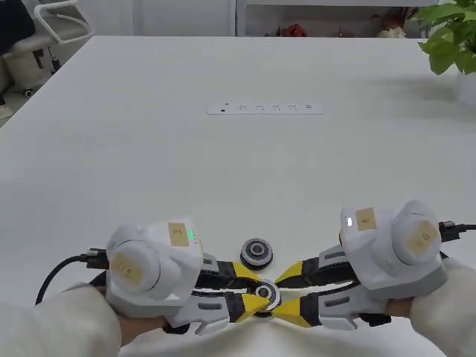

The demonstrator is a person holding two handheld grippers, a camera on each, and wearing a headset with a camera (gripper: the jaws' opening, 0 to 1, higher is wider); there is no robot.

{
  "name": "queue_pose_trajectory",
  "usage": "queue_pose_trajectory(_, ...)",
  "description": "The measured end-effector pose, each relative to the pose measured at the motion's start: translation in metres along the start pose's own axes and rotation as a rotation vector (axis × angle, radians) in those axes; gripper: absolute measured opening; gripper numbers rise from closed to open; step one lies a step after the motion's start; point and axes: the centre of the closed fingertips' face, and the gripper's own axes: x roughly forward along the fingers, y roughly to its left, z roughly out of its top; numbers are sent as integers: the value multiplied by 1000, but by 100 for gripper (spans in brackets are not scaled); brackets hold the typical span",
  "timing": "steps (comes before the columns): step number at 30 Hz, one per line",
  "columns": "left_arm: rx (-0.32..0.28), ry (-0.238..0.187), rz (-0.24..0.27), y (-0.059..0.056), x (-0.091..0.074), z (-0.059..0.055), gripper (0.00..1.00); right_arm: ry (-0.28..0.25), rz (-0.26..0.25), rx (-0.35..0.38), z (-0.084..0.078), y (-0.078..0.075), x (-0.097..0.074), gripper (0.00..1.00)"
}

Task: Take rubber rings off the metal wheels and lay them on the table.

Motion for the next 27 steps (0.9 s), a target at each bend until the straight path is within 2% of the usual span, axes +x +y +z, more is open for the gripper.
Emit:
queue_pose_trajectory(5, 1, 1, 2, 0, 0, 0, 14, 18, 5, 15, -5, 0, -2, 12)
queue_pose_trajectory(13, 3, 2, 4, 1, 1, 1, 14, 31, 3, -5, -5, 0, -2, 10)
queue_pose_trajectory(21, 1, 0, 5, 1, 1, 1, 14, 46, -12, -7, -8, -3, -2, 1)
queue_pose_trajectory(24, 0, -1, 5, 1, 1, 1, 14, 56, -16, -6, -9, -4, -2, 0)
queue_pose_trajectory(27, 0, -3, 4, 1, 1, 1, 14, 50, -15, 30, -7, -5, -3, 0)
